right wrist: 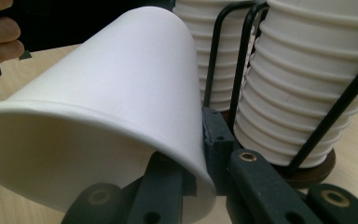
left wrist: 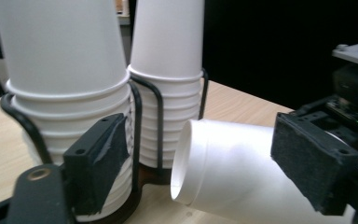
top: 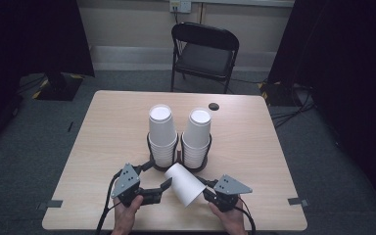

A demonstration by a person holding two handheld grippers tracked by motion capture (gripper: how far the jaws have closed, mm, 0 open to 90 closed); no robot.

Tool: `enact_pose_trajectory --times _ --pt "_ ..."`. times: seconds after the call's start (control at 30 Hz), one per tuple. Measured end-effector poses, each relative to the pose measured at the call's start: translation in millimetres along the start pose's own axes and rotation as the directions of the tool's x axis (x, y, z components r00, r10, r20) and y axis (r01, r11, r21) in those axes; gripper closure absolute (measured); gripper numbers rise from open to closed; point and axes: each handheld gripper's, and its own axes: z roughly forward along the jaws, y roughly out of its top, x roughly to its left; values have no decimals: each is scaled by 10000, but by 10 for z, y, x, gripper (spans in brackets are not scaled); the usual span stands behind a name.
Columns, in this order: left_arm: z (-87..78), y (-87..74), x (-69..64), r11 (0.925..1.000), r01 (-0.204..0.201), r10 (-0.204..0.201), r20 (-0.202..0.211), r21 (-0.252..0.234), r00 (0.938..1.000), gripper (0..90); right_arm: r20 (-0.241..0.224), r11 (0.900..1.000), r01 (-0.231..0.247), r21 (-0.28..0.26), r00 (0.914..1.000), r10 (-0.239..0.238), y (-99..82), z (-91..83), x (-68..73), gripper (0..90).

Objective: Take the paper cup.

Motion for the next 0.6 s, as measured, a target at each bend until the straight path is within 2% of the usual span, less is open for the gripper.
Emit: enact_pose_trajectory --times 0.03,0.13,0.27,0.33,0.47,0.53,0.6 --pt "1 -5 -3 10000 -45 45 -47 32 10000 168 -61 9999 -71 79 10000 72 3 -5 -13 857" --pt "6 -25 -12 9984 -538 542 -252 162 9982 167 -104 9992 -229 331 9997 232 21 -23 -45 858" --pt "37 -41 -43 9930 -1038 1051 -192 570 9943 166 -246 9952 -375 902 9989 399 63 -37 -89 859" --pt "55 -42 -51 9871 -1399 1400 44 775 9901 166 -425 9930 -423 1105 9980 472 84 -43 -116 858" --pt "91 -31 -70 9762 -1871 1821 541 1098 9818 166 -681 9856 -482 1619 9959 598 118 -53 -155 859" --pt "108 -34 -80 9755 -1874 1785 830 1153 9804 160 -729 9809 -464 1890 9955 611 134 -55 -172 859" --pt "109 -39 -88 9687 -2105 1990 954 1315 9754 159 -840 9764 -438 2113 9945 628 155 -53 -189 859"
